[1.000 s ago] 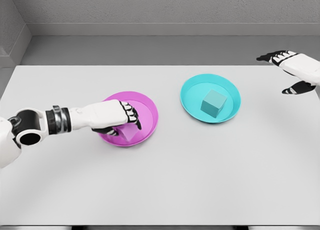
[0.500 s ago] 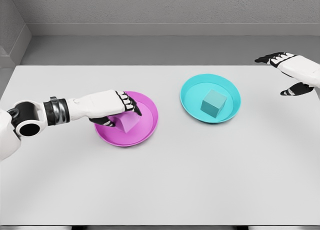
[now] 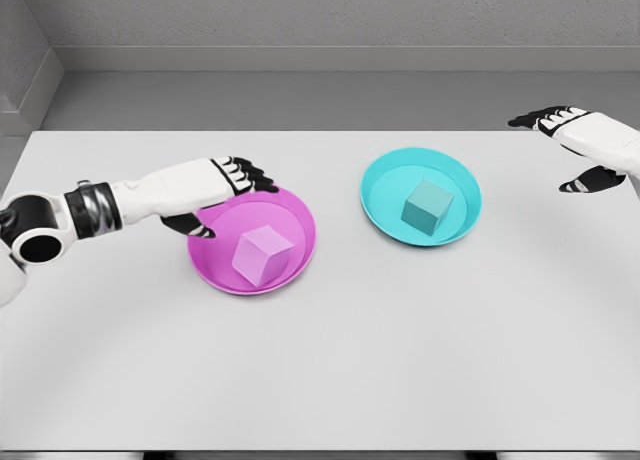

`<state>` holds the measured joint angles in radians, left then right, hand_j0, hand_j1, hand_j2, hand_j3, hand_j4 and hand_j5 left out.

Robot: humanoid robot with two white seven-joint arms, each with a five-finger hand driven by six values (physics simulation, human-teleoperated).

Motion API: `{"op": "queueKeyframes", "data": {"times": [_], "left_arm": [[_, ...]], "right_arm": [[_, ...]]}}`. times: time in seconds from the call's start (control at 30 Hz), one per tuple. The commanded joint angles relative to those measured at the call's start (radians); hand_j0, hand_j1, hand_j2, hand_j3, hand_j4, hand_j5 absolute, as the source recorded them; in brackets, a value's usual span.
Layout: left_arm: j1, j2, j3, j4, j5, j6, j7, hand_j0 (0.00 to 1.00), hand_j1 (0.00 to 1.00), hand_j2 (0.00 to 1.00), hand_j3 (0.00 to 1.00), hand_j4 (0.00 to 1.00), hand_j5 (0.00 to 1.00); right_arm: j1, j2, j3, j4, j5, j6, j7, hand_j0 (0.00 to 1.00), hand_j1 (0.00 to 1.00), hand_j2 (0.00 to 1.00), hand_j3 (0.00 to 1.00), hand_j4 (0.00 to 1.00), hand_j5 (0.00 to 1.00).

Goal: Place the blocks in the corresponding plates according to their colors

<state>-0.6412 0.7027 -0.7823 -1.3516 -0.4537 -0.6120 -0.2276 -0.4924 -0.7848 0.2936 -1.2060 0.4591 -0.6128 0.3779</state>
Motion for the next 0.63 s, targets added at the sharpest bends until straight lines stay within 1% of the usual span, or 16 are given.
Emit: {"op": "queueKeyframes", "data": {"times": [0.0, 0.07, 0.17, 0.23, 0.27, 0.37, 0.43, 0.6], "left_arm": [[0.0, 0.015, 0.003, -0.001, 0.036, 0.001, 0.001, 1.0, 1.0, 1.0, 1.0, 1.0, 1.0], [-0.003, 0.032, 0.005, -0.003, 0.055, 0.001, 0.001, 1.0, 1.0, 1.0, 1.0, 1.0, 1.0], [-0.006, 0.069, 0.008, -0.003, 0.056, 0.001, 0.001, 1.0, 1.0, 1.0, 1.0, 1.0, 1.0], [0.008, 0.133, 0.032, 0.002, 0.107, 0.001, 0.001, 1.0, 1.0, 1.0, 1.0, 1.0, 1.0], [0.018, 0.162, 0.046, 0.003, 0.115, 0.001, -0.001, 1.0, 1.0, 1.0, 1.0, 1.0, 1.0], [0.057, 0.221, 0.081, 0.006, 0.118, 0.001, -0.001, 1.0, 1.0, 1.0, 1.0, 1.0, 1.0], [0.06, 0.25, 0.089, 0.026, 0.118, 0.001, -0.001, 1.0, 1.0, 1.0, 1.0, 1.0, 1.0], [0.066, 0.285, 0.097, 0.031, 0.121, 0.001, -0.001, 1.0, 1.0, 1.0, 1.0, 1.0, 1.0]], "right_arm": [[0.0, -0.001, -0.001, -0.001, -0.007, 0.002, -0.001, 1.0, 1.0, 1.0, 1.0, 1.0, 1.0], [0.0, -0.001, 0.001, -0.001, -0.007, 0.002, -0.001, 1.0, 1.0, 1.0, 1.0, 1.0, 1.0], [0.0, -0.001, 0.001, -0.001, -0.007, 0.002, -0.001, 1.0, 1.0, 1.0, 1.0, 1.0, 1.0], [0.0, -0.001, 0.002, -0.001, -0.007, 0.002, -0.001, 1.0, 1.0, 1.0, 1.0, 1.0, 1.0], [0.0, -0.001, 0.003, -0.001, -0.007, 0.002, -0.001, 1.0, 1.0, 1.0, 1.0, 1.0, 1.0], [0.0, -0.001, 0.003, -0.003, -0.007, 0.002, -0.001, 1.0, 1.0, 1.0, 1.0, 1.0, 1.0], [0.0, -0.001, 0.003, -0.003, -0.007, 0.002, -0.001, 1.0, 1.0, 1.0, 1.0, 1.0, 1.0], [0.0, -0.001, 0.001, -0.001, -0.007, 0.002, -0.001, 1.0, 1.0, 1.0, 1.0, 1.0, 1.0]]}}
